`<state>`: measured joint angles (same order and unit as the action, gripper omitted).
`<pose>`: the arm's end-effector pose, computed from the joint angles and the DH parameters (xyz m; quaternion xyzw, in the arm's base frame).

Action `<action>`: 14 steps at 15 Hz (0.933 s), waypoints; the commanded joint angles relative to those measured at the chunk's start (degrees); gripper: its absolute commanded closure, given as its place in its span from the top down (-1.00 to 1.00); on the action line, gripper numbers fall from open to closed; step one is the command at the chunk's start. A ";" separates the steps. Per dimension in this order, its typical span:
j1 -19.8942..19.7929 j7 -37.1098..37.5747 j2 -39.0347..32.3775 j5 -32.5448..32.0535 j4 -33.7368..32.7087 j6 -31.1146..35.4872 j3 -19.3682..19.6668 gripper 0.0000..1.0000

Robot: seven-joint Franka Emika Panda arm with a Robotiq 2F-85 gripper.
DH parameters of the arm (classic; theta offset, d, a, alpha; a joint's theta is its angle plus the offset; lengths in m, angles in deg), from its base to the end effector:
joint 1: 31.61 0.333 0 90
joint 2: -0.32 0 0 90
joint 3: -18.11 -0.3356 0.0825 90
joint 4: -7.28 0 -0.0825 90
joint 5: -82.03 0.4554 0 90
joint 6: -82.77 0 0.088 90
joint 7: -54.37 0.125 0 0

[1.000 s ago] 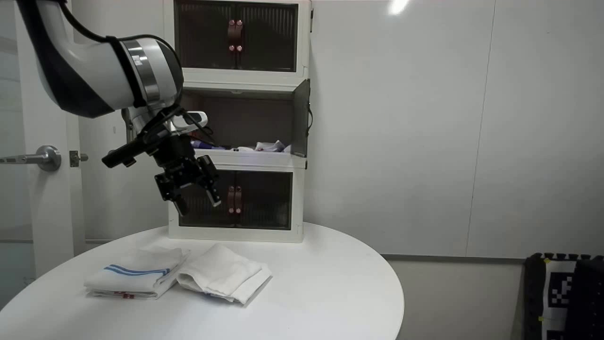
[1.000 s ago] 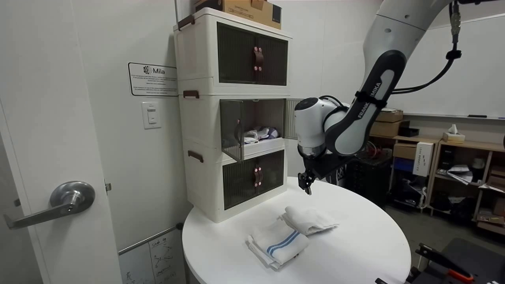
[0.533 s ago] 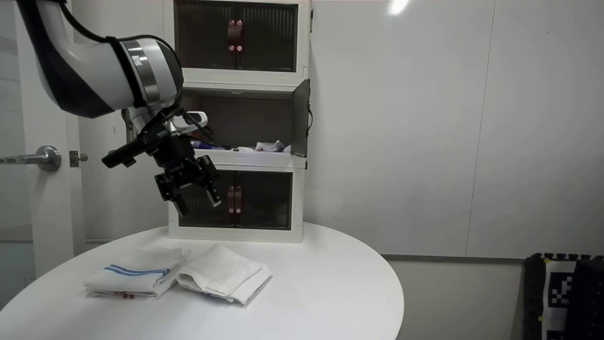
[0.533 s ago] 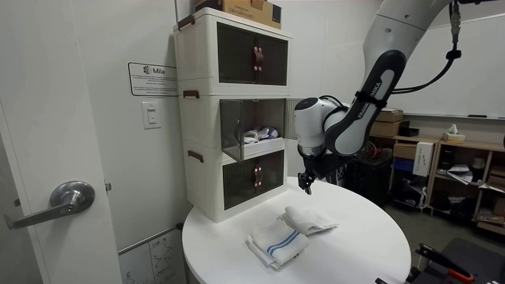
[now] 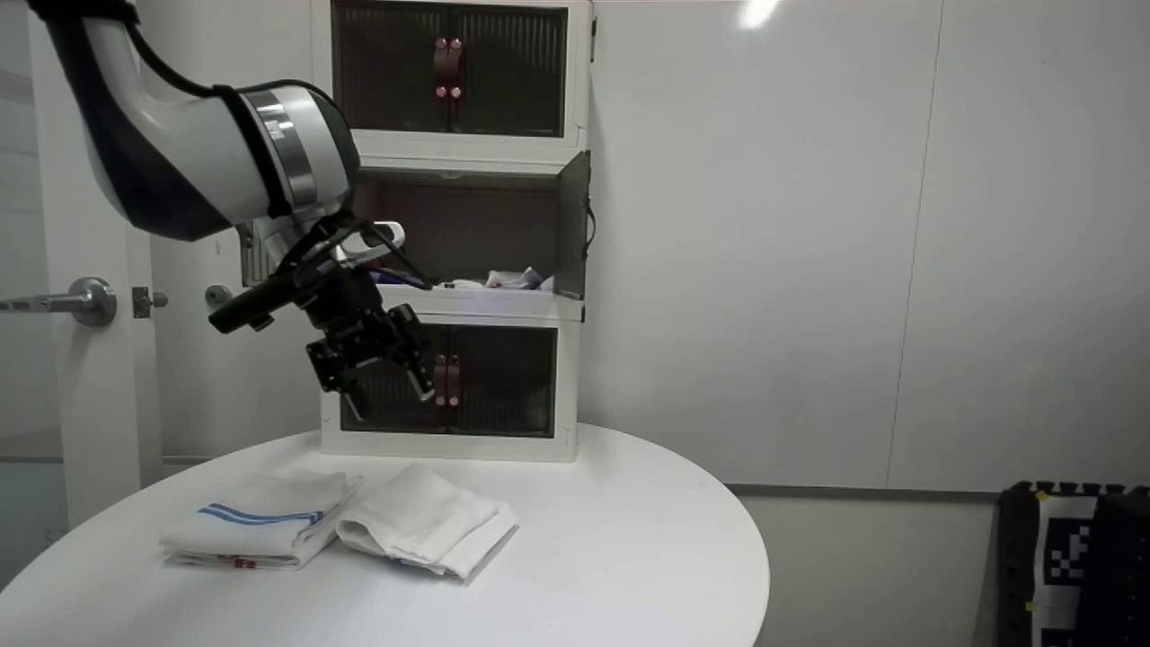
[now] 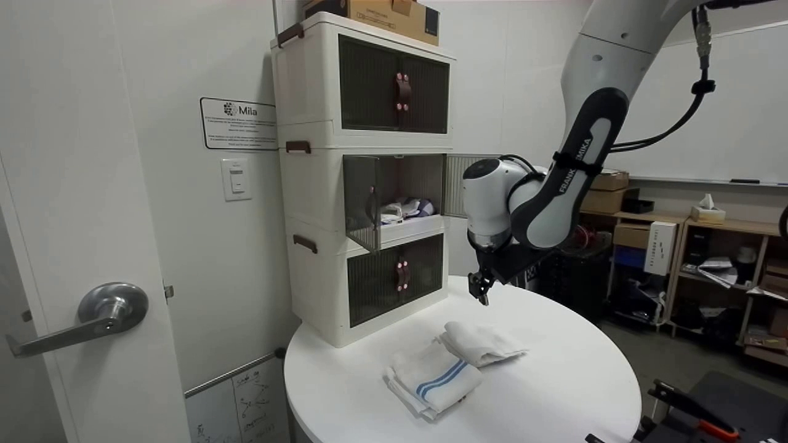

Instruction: Pick up a cloth and put it on the middle shelf

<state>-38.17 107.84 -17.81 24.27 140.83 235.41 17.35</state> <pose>0.5521 -0.0380 0.1365 0.9726 -0.0623 0.0979 0.2014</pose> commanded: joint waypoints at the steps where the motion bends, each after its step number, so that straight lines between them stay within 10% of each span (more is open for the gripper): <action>1: -1.31 -2.14 -4.20 -3.49 -3.47 4.48 1.25 1.00; 14: -4.48 -13.99 -20.20 -0.31 -16.34 10.70 -1.83 1.00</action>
<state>-41.05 97.75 -33.83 22.43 128.37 244.33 17.18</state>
